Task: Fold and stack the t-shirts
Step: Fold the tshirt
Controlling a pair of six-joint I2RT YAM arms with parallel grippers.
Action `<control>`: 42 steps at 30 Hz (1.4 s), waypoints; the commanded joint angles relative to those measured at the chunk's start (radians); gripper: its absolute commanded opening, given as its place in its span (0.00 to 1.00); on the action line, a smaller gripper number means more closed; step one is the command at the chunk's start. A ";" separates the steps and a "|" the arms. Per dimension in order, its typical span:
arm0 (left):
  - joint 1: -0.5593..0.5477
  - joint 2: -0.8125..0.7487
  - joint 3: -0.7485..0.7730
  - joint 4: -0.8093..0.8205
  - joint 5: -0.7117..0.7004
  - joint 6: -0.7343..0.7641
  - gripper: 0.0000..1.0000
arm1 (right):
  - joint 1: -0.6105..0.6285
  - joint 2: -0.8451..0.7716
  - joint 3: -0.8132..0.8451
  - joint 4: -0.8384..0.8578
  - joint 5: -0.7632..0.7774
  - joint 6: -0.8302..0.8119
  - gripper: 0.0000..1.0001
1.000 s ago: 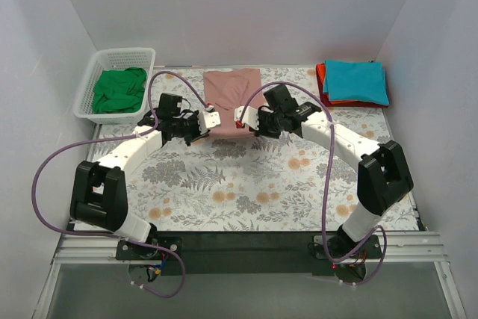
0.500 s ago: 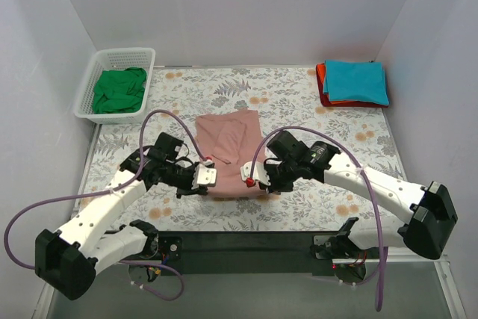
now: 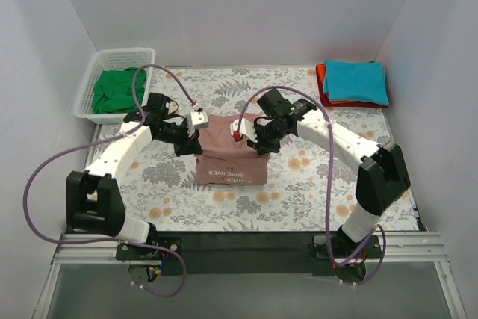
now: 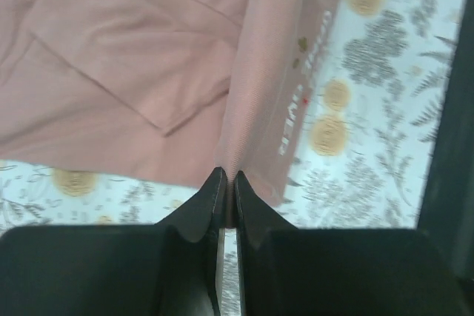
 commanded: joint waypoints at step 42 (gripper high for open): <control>-0.234 -0.120 -0.247 0.388 -0.032 -0.167 0.50 | -0.184 0.362 0.180 0.086 -0.575 0.512 0.28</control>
